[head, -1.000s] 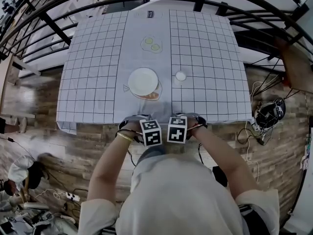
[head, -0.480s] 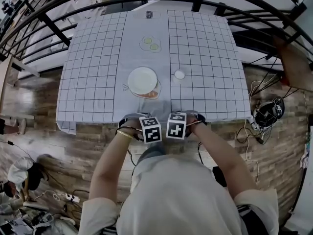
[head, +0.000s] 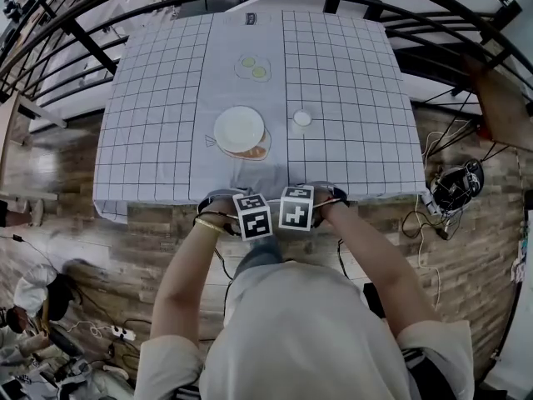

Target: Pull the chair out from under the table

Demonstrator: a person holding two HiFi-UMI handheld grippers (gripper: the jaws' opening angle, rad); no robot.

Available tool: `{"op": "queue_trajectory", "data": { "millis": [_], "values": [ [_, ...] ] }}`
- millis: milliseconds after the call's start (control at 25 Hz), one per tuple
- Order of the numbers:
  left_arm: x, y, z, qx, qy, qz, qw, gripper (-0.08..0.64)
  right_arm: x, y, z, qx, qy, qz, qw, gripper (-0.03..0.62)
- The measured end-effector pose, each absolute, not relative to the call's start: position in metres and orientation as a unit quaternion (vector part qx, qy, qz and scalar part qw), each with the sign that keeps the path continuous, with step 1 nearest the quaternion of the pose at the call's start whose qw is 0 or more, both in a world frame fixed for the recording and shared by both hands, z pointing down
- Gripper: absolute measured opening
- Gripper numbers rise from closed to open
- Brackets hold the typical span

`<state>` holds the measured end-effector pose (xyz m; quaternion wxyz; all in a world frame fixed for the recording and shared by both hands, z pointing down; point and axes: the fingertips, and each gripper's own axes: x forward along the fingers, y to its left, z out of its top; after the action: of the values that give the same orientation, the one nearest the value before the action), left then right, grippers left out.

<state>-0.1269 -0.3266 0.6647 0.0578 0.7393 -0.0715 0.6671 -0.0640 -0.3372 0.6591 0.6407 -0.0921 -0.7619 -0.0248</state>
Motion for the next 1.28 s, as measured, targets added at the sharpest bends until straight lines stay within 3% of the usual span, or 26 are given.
{"op": "queue_trajectory", "data": {
  "millis": [640,1280],
  "values": [
    [-0.118,-0.296,0.665,0.74,-0.072,0.666,0.059,0.078,-0.056,-0.32,0.685,-0.069,-0.766,-0.037,0.638,0.078],
    [-0.107,-0.253,0.665,0.74,-0.081,0.665,0.067,0.078,-0.046,-0.266,0.658,-0.088,-0.767,-0.016,0.635,0.08]
  ]
}}
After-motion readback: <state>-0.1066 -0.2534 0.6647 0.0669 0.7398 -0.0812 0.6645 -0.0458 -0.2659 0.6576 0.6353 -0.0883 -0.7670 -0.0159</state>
